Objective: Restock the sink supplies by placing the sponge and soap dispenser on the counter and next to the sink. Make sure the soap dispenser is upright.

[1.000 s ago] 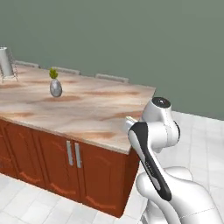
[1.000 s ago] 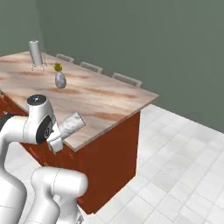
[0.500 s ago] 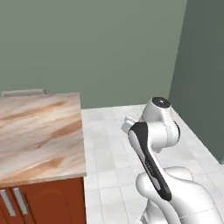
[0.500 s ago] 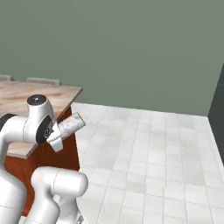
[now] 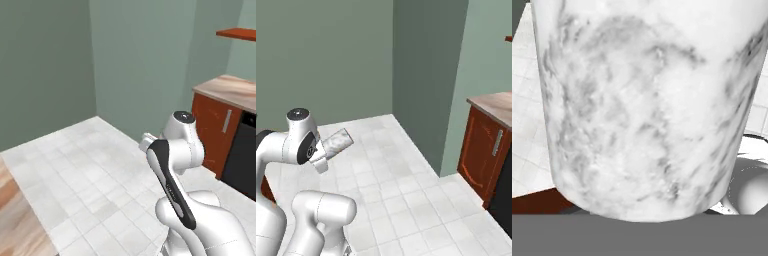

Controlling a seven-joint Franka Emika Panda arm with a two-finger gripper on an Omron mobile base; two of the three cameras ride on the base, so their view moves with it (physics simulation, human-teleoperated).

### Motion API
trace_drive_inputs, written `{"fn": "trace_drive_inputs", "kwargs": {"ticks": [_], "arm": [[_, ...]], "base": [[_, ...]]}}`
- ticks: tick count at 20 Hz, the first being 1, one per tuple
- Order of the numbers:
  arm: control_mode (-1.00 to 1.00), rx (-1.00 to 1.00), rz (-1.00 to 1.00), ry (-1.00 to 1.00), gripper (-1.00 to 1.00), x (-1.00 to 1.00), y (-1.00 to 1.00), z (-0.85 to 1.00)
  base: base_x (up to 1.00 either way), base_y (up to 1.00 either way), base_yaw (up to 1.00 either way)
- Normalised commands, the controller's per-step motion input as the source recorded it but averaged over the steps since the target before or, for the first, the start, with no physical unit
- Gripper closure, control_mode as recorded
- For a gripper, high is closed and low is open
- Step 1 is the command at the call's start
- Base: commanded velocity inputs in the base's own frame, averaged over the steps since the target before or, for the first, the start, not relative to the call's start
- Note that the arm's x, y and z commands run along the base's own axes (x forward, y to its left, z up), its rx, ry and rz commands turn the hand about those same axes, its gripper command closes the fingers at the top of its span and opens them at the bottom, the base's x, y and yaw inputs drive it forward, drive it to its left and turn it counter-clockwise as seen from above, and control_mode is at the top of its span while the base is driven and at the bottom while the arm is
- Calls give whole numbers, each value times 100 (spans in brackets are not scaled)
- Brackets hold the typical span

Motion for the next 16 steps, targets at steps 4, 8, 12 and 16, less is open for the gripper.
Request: {"fn": "trace_drive_inputs", "kwargs": {"ticks": [4,8,12,16], "arm": [[100,0,0,0,100,0,0,0],[100,0,0,0,100,0,0,0],[100,0,0,0,100,0,0,0],[100,0,0,0,100,0,0,0]], "base": [[14,2,-82],[33,0,-77],[42,0,-73],[56,-1,-64]]}}
